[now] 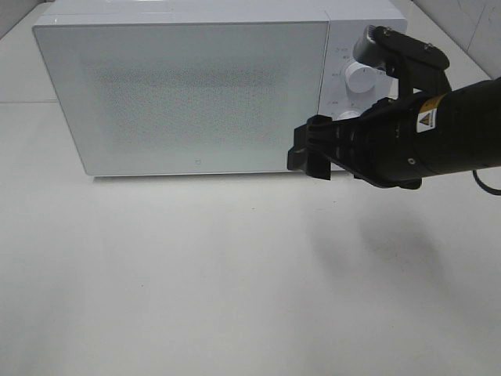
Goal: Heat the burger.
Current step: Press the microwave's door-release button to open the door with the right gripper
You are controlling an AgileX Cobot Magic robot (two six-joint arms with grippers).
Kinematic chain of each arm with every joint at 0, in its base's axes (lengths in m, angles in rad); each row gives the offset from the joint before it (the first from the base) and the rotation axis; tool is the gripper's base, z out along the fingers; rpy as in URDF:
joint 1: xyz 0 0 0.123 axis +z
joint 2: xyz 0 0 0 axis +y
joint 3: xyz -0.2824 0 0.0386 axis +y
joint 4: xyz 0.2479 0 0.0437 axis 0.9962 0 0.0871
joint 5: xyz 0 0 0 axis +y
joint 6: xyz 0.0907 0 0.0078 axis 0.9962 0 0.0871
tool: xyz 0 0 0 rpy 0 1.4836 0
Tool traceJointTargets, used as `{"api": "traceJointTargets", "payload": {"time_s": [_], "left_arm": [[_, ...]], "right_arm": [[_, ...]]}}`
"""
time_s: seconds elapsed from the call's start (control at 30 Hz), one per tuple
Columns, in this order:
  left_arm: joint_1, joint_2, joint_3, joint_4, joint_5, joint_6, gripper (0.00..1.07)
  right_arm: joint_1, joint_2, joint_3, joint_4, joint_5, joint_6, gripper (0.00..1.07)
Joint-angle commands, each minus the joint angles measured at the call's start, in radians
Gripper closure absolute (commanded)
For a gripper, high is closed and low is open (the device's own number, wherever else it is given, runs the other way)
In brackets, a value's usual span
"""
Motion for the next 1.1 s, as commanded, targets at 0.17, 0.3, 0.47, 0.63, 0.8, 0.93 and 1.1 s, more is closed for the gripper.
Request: {"api": "traceJointTargets", "payload": {"time_s": [0.17, 0.3, 0.47, 0.63, 0.8, 0.93, 1.1], "left_arm": [[-0.001, -0.027, 0.001, -0.005, -0.006, 0.0, 0.05], [-0.001, -0.027, 0.001, -0.005, -0.006, 0.0, 0.05], [-0.001, -0.027, 0.001, -0.005, -0.006, 0.0, 0.05], [-0.001, -0.027, 0.001, -0.005, -0.006, 0.0, 0.05], [-0.001, -0.027, 0.001, -0.005, -0.006, 0.0, 0.05], [-0.001, -0.027, 0.001, -0.005, -0.006, 0.0, 0.05], [-0.001, -0.027, 0.001, -0.005, -0.006, 0.0, 0.05]], "right_arm": [[-0.006, -0.152, -0.002, -0.082, 0.306, -0.089, 0.28], [-0.006, -0.224, -0.002, -0.124, 0.39, -0.09, 0.28], [-0.006, -0.383, -0.002, -0.202, 0.552, -0.09, 0.28], [-0.006, -0.506, -0.002, -0.229, 0.689, -0.102, 0.29], [-0.006, -0.591, -0.002, -0.232, 0.762, -0.115, 0.3], [-0.006, -0.687, -0.001, -0.244, 0.848, -0.122, 0.3], [-0.006, -0.749, -0.001, -0.251, 0.919, -0.123, 0.31]]}}
